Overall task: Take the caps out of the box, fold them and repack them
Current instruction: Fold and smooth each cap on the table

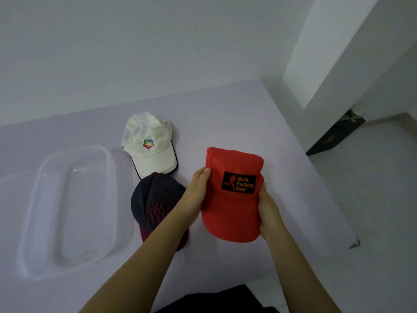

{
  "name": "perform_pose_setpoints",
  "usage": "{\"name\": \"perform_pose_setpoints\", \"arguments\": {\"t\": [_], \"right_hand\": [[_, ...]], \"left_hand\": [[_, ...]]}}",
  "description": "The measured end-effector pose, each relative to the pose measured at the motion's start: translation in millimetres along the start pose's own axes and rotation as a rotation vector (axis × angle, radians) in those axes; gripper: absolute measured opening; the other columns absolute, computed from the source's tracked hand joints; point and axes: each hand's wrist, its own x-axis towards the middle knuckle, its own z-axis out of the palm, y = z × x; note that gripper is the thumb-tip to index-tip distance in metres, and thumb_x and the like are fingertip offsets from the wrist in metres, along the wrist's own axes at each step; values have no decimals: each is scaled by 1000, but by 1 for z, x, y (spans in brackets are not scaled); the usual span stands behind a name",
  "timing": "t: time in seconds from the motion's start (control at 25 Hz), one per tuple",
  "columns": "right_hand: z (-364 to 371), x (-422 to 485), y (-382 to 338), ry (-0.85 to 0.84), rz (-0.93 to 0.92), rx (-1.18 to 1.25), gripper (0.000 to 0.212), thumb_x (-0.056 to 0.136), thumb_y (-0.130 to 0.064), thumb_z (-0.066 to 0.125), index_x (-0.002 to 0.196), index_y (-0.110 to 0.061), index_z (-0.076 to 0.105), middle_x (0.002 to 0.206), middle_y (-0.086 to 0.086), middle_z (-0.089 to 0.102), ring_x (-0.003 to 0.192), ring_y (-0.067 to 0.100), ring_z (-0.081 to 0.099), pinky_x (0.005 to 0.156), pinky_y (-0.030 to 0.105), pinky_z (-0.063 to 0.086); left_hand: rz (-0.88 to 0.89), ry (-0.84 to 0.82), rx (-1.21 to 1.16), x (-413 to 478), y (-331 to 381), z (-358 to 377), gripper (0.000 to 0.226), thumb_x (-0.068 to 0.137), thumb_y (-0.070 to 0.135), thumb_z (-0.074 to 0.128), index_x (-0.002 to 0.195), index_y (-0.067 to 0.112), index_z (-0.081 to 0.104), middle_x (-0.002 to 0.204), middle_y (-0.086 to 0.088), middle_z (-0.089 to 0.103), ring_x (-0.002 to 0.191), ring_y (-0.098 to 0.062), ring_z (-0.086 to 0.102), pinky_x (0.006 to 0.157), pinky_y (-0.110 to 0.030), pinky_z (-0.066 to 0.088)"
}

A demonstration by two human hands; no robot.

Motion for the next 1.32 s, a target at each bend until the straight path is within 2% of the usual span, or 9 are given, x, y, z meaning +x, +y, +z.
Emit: {"name": "perform_pose_setpoints", "arguments": {"t": [0.08,0.16,0.36,0.52,0.64,0.72,0.84,1.04,1.32], "right_hand": [[-4,14,5,-17,-47,-7,57,87,-66,36,119,-28,62,117,3,67,111,22,62,98,48,47],[-6,31,13,-44,-74,-84,62,82,-71,38,117,-25,61,121,3,65,113,20,60,99,44,46],[-21,51,24,306,-343,-870,35,95,-32,47,121,-10,56,121,13,51,115,29,50,99,42,42],[-28,59,-10,226,-395,-694,35,97,-29,44,127,-13,53,123,3,55,108,15,53,90,27,42],[-14,60,-39,-137,-187,-568,36,98,-40,36,124,-23,54,109,-14,59,102,1,55,79,10,40],[-2,65,-44,-219,-206,-458,28,97,-34,44,115,-21,60,104,-11,65,100,7,62,79,12,49],[14,70,-44,-155,-371,-289,15,93,-22,55,103,-17,64,104,3,68,99,16,64,85,26,54],[27,82,-26,1,-471,-350,18,90,-35,58,105,-25,62,109,-2,64,102,11,62,90,33,52],[-4,71,-25,131,-444,-493,37,98,-29,42,134,-21,44,133,-4,43,121,4,42,100,20,32]], "left_hand": [[10,45,-62,13,-6,6,27,95,37,36,111,26,54,110,0,58,97,-12,52,87,-34,46],[-36,83,-38,29,-12,9,30,92,33,38,113,19,53,107,-5,58,86,-8,51,76,-32,44],[73,281,478,57,-40,8,32,88,21,45,114,8,59,123,-18,52,114,-31,52,90,-35,42],[254,432,410,58,-17,5,41,95,22,44,134,10,48,133,-2,48,120,-14,47,95,-22,32],[175,255,491,69,3,5,43,98,42,37,117,11,59,108,2,60,99,-12,53,79,-23,36],[207,121,523,76,4,4,39,97,41,39,109,13,62,99,3,62,96,-16,58,76,-24,41],[295,31,285,84,0,1,26,99,28,41,113,21,62,102,9,64,102,-13,61,84,-21,48],[442,221,483,92,-4,4,29,101,28,36,117,20,59,101,7,64,91,-8,59,77,-9,44],[329,368,467,62,-10,9,53,102,29,30,149,11,16,155,-5,24,143,-15,20,106,-17,11]]}}
